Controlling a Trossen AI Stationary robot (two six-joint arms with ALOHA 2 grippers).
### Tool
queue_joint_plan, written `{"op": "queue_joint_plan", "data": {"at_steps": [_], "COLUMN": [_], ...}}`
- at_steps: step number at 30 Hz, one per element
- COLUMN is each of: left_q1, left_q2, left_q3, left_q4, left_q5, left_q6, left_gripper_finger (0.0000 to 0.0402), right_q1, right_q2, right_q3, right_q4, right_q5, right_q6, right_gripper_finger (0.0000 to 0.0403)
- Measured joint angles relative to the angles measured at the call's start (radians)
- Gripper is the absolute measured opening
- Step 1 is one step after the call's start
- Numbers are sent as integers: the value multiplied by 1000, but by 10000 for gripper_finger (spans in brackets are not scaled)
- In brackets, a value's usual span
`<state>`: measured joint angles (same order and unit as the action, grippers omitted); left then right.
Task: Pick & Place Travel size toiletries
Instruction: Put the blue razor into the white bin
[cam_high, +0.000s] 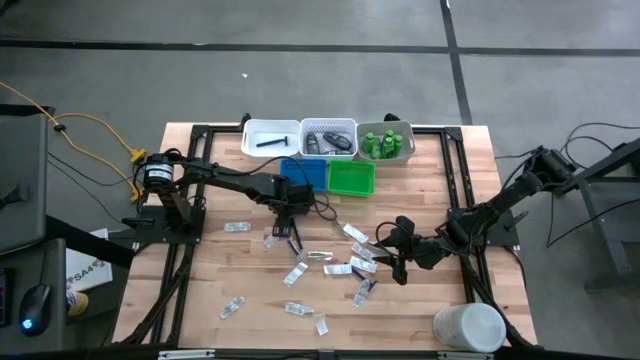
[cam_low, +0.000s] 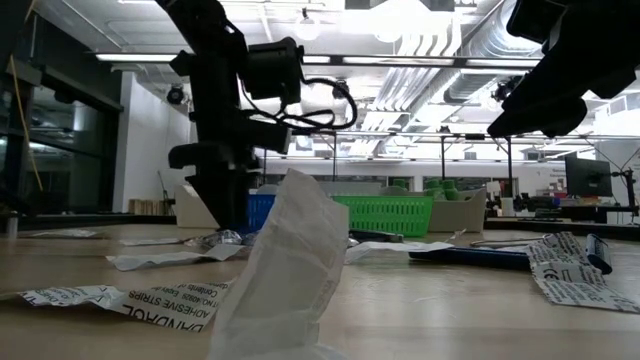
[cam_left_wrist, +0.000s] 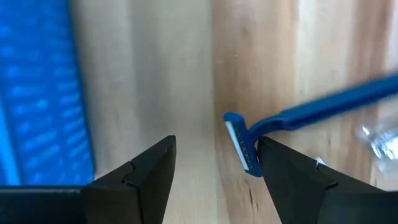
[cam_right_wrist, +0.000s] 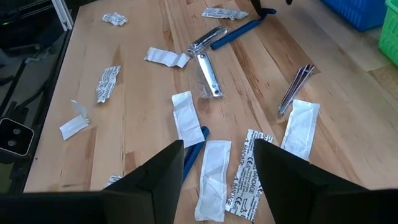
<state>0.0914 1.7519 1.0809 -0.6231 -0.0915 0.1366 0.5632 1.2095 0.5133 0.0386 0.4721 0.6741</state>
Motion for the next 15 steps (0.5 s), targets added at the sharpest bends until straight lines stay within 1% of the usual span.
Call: {"op": "queue_joint_plan", "data": {"at_steps": [4, 8, 11, 15], "left_q1": [0, 0, 0, 0], "left_q2": [0, 0, 0, -1], "left_q3": [0, 0, 0, -9], "left_q4": [2, 16, 34, 61], "left_q5": [-12, 15, 66, 77], "left_q6": [-116, -147, -154, -183], "left_gripper_finger": [225, 225, 225, 225], "right_q1": [0, 0, 0, 0], "right_q2": [0, 0, 0, 0], "right_q3": [0, 0, 0, 0], "right_q4": [-11, -18, -30, -30], "right_q5": [0, 0, 0, 1], "right_q6": [2, 2, 2, 2], "right_gripper_finger": [188, 188, 188, 188]}}
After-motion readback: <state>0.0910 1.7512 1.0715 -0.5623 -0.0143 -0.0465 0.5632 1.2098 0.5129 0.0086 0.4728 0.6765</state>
